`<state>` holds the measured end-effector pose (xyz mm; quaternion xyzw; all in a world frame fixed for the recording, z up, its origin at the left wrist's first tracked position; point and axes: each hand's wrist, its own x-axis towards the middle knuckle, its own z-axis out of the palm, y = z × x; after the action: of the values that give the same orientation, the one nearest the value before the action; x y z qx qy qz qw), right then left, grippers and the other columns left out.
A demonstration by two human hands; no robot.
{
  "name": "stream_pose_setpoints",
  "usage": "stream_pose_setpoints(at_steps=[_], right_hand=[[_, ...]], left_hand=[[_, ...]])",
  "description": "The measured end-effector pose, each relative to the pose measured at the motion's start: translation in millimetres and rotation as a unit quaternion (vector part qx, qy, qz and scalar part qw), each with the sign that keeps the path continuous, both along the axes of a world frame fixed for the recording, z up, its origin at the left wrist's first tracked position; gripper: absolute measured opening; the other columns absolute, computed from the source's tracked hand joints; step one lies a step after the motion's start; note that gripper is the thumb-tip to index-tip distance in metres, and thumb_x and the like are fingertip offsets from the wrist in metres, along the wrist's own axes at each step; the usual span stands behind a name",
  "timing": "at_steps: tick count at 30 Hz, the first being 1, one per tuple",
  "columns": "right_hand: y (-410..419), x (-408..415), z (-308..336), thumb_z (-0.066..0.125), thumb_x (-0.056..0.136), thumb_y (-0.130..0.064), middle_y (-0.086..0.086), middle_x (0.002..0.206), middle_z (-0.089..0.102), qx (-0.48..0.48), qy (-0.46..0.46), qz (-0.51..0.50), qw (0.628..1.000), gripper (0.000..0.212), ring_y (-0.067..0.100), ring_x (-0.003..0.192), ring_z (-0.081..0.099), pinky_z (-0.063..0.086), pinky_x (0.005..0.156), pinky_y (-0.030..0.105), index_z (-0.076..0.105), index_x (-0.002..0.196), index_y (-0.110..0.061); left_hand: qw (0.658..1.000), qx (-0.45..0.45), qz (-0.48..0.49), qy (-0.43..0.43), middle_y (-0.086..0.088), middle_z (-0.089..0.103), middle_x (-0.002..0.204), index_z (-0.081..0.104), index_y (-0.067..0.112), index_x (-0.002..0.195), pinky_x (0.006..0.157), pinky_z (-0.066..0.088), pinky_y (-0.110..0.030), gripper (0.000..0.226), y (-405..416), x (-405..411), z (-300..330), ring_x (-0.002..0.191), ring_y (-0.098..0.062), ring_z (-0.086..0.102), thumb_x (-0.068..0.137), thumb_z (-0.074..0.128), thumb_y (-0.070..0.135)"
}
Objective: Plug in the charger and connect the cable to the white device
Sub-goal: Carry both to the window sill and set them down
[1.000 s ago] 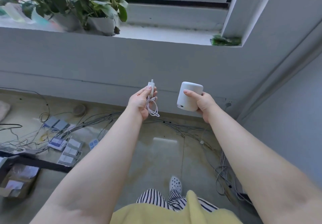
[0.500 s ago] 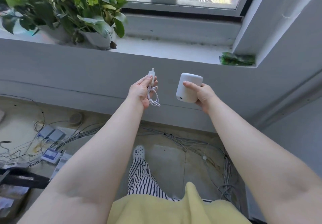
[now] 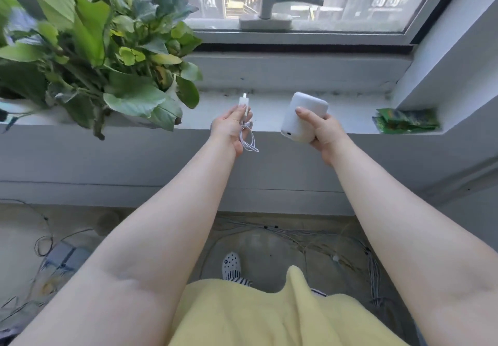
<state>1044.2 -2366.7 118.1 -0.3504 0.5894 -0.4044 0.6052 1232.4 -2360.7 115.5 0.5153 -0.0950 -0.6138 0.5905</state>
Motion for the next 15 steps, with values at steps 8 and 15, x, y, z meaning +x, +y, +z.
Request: stream_pose_setpoints(at_steps=[8,15], right_hand=[[-39,21,-7,0.082,0.058,-0.042,-0.001,0.118,0.066,-0.039,0.035,-0.043,0.998,0.062,0.019,0.109,0.065,0.054,0.094,0.038,0.056,0.112,-0.024],[-61,15,-19,0.083,0.066,-0.026,-0.001,0.127,0.059,-0.129,0.121,-0.006,0.984,0.066,0.01,0.107,0.059,0.048,0.083,0.018,0.045,0.121,-0.023]], left_hand=[[1.0,0.024,-0.012,0.009,-0.005,0.064,0.085,0.055,-0.001,0.131,0.074,0.054,-0.024,0.043,-47,11,-13,0.076,-0.012,0.064,0.09,0.062,0.01],[1.0,0.015,-0.007,0.022,-0.003,0.065,0.09,0.054,0.002,0.133,0.081,0.052,-0.024,0.042,-63,15,-23,0.08,-0.011,0.064,0.092,0.059,0.011]])
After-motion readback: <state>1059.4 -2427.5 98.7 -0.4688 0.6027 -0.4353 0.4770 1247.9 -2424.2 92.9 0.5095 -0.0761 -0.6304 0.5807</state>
